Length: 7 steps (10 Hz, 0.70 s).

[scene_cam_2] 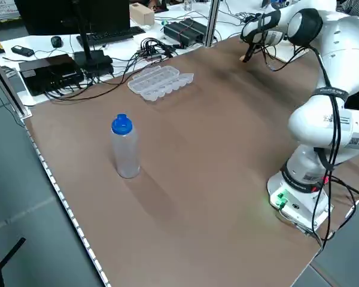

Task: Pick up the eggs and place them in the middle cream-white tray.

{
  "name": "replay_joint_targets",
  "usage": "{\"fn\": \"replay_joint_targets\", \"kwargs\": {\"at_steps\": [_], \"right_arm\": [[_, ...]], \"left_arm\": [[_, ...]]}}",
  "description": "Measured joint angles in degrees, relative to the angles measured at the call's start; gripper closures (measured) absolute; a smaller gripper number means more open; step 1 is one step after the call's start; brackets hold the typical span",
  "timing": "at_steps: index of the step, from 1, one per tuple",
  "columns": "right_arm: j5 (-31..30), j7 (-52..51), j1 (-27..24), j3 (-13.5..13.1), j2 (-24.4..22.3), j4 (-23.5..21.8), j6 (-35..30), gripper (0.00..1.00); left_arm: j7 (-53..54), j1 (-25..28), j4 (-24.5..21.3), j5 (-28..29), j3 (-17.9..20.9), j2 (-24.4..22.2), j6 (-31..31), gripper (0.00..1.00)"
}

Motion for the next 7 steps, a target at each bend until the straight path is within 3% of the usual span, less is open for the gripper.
{"fn": "replay_joint_targets", "kwargs": {"at_steps": [3, 7], "right_arm": [[0.0, -0.02, 0.27, 0.84, 0.03, -5.46, 8.46, 0.54], [0.0, -0.29, 0.27, 0.91, 0.02, -6.23, 10.72, 0.54]], "left_arm": [[-0.05, -1.4, -0.01, 0.0, -0.07, 0.84, -0.01, 0.54], [-0.08, -2.63, -0.09, 0.0, 0.0, 2.01, -0.15, 0.54]]}}
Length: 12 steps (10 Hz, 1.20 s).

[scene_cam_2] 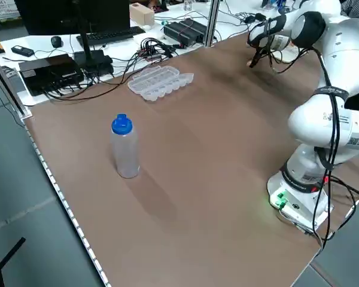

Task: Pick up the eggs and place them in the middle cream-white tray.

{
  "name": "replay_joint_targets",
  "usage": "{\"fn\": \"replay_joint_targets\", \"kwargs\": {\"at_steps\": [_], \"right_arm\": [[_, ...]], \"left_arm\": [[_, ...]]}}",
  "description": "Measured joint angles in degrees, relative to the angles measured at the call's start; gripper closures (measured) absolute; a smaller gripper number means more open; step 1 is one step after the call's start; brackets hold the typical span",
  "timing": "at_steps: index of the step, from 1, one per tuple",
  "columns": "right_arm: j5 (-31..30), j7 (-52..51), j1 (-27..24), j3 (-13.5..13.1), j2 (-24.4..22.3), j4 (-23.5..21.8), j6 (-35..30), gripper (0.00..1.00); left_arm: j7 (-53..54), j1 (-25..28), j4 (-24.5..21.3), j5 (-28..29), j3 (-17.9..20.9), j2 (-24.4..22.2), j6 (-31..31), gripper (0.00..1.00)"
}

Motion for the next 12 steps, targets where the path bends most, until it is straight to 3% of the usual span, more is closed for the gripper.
{"fn": "replay_joint_targets", "kwargs": {"at_steps": [2, 3, 5, 6, 10, 12], "right_arm": [[0.0, -0.3, 0.0, 0.01, 0.0, -0.07, 0.99, 0.54], [0.0, -0.34, 0.0, 0.02, 0.0, -0.16, 1.59, 0.54], [0.0, -0.4, -0.01, 0.52, 0.0, -0.95, 3.44, 0.54], [0.0, -0.4, -0.01, 0.83, 0.0, -1.35, 4.24, 0.54], [0.0, -0.44, -0.01, 1.14, 0.09, -2.8, 6.61, 0.54], [0.0, -0.46, -0.01, 1.18, 0.22, -2.93, 7.32, 0.54]], "left_arm": [[0.0, 0.03, -0.01, 0.0, 0.05, 0.44, 0.0, 0.53], [0.0, 0.03, 0.02, 0.0, 0.06, 0.44, 0.0, 0.4], [0.0, 0.04, 0.24, 0.0, 0.14, 0.38, 0.0, 0.27], [0.0, 0.09, 0.3, 0.0, 0.22, 0.02, -0.64, 0.15], [1.21, 1.66, 1.17, 0.0, 0.84, -6.38, -9.47, 0.1], [3.59, 3.49, 1.23, 0.0, 1.25, -10.45, -14.37, 0.0]]}}
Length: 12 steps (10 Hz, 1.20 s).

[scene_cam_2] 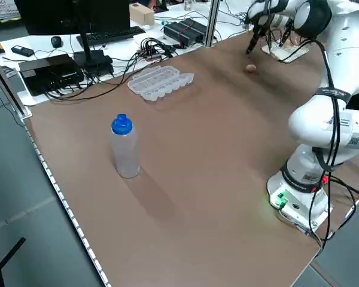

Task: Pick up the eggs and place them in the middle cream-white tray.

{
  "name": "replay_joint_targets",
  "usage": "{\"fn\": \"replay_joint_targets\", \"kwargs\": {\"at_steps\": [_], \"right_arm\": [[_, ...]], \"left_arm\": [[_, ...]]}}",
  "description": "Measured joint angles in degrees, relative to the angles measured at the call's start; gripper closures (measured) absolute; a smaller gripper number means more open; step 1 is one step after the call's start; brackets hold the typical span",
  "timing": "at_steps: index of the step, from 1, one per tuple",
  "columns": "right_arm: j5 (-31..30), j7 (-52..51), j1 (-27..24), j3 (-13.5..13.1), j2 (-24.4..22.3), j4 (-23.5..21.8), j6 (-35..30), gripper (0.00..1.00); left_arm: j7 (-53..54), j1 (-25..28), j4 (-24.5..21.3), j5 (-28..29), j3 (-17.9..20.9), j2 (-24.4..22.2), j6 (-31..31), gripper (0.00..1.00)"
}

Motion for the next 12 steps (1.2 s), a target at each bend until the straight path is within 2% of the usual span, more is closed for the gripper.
{"fn": "replay_joint_targets", "kwargs": {"at_steps": [5, 7, 12], "right_arm": [[0.0, -0.98, -0.15, 0.36, 0.71, -0.19, 1.77, 0.5], [0.0, -1.02, -0.17, 0.43, 0.82, -0.2, 1.88, 0.48], [0.0, -1.03, -0.21, 0.51, 0.87, -0.19, 2.02, 0.42]], "left_arm": [[4.07, 5.0, 0.06, 0.0, 0.17, -5.63, -8.25, 0.0], [9.27, 7.73, 0.36, 0.07, 0.39, -10.29, -15.62, 0.0], [29.64, 19.54, 0.2, 0.08, 0.38, -23.08, -36.0, 0.0]]}}
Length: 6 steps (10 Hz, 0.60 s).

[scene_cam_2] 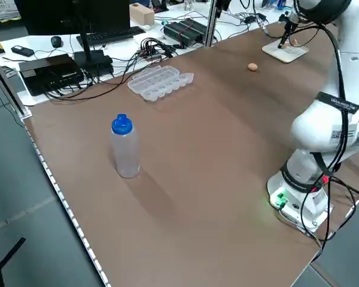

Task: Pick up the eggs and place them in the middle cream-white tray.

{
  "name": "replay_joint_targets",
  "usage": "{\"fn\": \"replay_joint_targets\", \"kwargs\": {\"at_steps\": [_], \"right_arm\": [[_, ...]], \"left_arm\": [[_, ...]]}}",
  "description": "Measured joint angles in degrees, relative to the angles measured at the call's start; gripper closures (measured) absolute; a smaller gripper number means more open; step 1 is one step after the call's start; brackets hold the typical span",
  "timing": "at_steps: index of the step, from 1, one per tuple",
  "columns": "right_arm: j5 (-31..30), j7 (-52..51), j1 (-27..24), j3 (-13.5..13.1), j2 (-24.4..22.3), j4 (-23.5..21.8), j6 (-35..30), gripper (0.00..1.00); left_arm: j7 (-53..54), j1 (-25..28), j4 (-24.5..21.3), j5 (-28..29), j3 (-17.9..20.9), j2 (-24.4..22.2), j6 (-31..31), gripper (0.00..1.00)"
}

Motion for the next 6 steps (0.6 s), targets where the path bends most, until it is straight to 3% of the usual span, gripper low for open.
{"fn": "replay_joint_targets", "kwargs": {"at_steps": [1, 4, 6], "right_arm": [[0.0, 0.0, -0.02, 0.01, 0.0, 0.0, 0.05, 0.41], [0.0, 0.0, -0.02, 0.03, 0.0, 0.01, 0.17, 0.36], [0.0, 0.0, -0.03, 0.04, 0.0, 0.01, 0.22, 0.33]], "left_arm": [[3.01, 3.5, -0.59, 0.0, -1.12, -1.86, -1.1, 0.0], [12.48, 14.31, -1.97, 0.0, -9.7, -5.81, -2.04, 0.0], [20.72, 19.72, -2.41, -0.08, -13.65, -10.46, -7.77, 0.0]]}}
